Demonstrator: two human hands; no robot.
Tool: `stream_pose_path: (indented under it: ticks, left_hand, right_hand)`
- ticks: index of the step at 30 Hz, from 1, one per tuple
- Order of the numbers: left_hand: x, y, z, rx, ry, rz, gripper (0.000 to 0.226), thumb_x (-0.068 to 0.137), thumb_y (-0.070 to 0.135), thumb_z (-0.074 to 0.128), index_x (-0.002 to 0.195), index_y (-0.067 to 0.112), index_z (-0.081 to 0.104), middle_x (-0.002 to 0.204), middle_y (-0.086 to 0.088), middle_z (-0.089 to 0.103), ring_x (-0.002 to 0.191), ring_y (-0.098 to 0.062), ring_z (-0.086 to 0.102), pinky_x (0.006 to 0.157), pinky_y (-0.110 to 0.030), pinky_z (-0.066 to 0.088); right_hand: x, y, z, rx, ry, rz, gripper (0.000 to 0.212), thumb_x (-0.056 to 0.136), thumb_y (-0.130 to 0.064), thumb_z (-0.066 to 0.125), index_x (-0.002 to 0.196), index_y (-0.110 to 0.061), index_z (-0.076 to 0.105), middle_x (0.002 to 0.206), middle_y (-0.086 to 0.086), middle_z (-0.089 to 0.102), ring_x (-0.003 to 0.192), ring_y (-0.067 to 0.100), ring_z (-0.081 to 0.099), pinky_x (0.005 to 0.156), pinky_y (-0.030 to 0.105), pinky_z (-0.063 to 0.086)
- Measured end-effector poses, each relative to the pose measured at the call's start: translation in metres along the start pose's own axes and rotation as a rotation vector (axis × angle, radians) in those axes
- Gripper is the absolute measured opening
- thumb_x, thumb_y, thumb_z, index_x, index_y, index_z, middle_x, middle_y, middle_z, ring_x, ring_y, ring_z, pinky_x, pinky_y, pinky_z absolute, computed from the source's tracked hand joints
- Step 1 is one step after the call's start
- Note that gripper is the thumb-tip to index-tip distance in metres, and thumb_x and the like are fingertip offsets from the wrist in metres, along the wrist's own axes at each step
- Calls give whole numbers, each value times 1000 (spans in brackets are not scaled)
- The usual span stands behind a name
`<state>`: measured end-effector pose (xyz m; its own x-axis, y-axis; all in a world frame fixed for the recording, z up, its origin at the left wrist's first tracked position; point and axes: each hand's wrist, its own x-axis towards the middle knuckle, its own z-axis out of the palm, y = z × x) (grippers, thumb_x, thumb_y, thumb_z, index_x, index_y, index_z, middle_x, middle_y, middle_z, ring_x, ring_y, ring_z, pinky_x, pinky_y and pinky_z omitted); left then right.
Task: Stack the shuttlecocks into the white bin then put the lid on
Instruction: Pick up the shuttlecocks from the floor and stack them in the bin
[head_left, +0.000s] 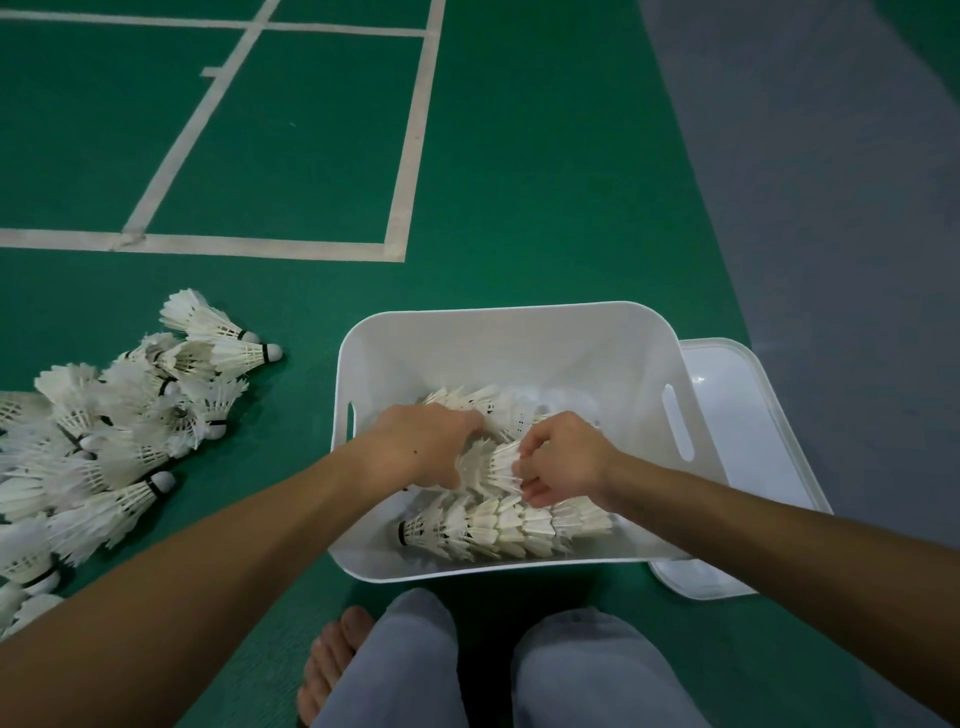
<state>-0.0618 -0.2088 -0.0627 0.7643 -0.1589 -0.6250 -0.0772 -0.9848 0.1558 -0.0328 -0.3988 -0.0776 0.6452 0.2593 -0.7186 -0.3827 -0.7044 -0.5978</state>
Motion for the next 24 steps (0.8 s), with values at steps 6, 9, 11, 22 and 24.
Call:
stream_pose_path:
  ticks: [6,9,11,22,24]
  left_hand:
    - [6,1,7,44,-43,25,98,90,35,80,160,54,14,155,2,51,135,-26,55,88,-39,51]
    - [9,-1,9,35,-31,29,100,87,37,82,162,50,17,158,3,49,136,-25,54,91,-40,52]
    - [7,-4,8,-43,-26,31,98,86,34,84,161,47,23,151,2,56,117,-23,62,82,-36,54]
    - [-63,-2,-12,-387,390,117,29,96,43,71,121,28,70,116,13,72,96,-6,68,87,-39,60]
    - [-88,-5,-14,-504,477,165,22,96,42,70,114,30,73,106,18,74,92,0,69,81,-33,60]
  right_hand:
    - [11,2,4,77,6,79,10,90,-3,79,86,-10,73,79,6,73,61,15,66,57,26,61]
    - [13,8,5,18,10,53,11,86,-7,84,82,-14,76,76,0,71,61,12,55,49,22,49]
    - [13,9,3,-12,6,35,6,85,-10,85,86,-12,79,77,0,71,62,13,54,49,23,46]
    - [-33,-11,-13,-308,279,-349,7,93,-28,74,93,-25,80,84,-12,76,82,6,70,84,38,62]
    - [-50,-21,-7,-260,300,-484,6,95,-30,72,96,-28,78,87,-14,76,84,1,70,85,34,61]
